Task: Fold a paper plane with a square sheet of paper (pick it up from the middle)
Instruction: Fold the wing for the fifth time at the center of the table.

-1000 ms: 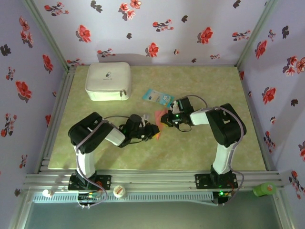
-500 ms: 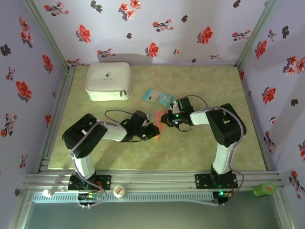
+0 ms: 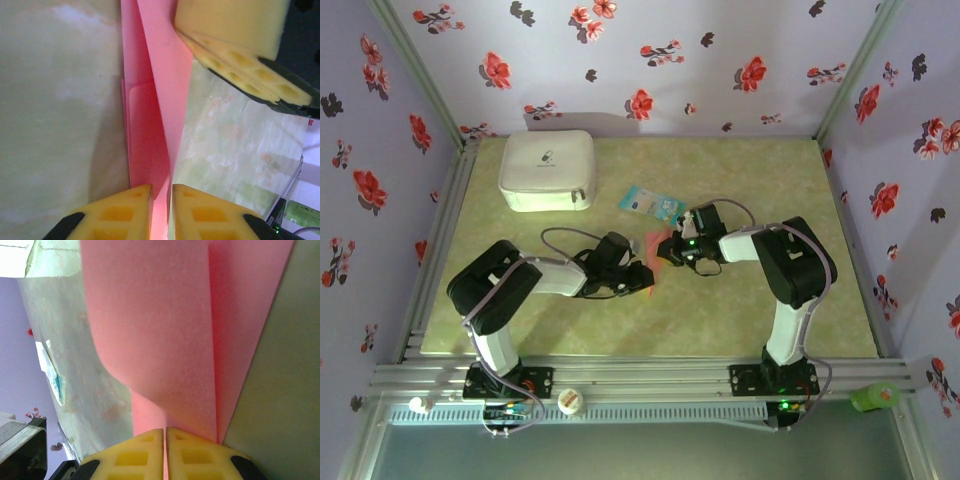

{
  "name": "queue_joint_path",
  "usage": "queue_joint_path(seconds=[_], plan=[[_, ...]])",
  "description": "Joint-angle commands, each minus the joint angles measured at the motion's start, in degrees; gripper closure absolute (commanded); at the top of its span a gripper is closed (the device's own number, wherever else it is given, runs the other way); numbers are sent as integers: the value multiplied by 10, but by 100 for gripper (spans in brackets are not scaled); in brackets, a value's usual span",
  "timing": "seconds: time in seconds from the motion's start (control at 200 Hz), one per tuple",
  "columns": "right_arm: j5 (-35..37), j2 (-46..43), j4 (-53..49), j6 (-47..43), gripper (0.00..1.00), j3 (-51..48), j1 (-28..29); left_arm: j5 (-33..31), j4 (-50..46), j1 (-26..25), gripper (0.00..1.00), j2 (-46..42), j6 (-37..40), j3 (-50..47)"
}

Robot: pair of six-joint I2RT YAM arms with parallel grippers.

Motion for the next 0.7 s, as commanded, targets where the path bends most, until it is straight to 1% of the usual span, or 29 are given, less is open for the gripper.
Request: queue_joint_path(seconds=[0.0,0.17,0.43,0.54,0.695], plan=[[27,13,-42,-13,90,-4,1,-10,-97,-7,80,-6,25,-8],[26,13,-42,-12,90,-3,1,-19,-117,-9,81,-10,37,-3],[25,15,-43,-12,90,-3,2,-10,-111,-14,89,-4,37,1],[25,15,-44,-11,90,-3,3,-6,-109,-14,90,-7,36,-5],[29,16,-45,-11,90,-6,2,8,-91,-15,86,-15,29,-15]])
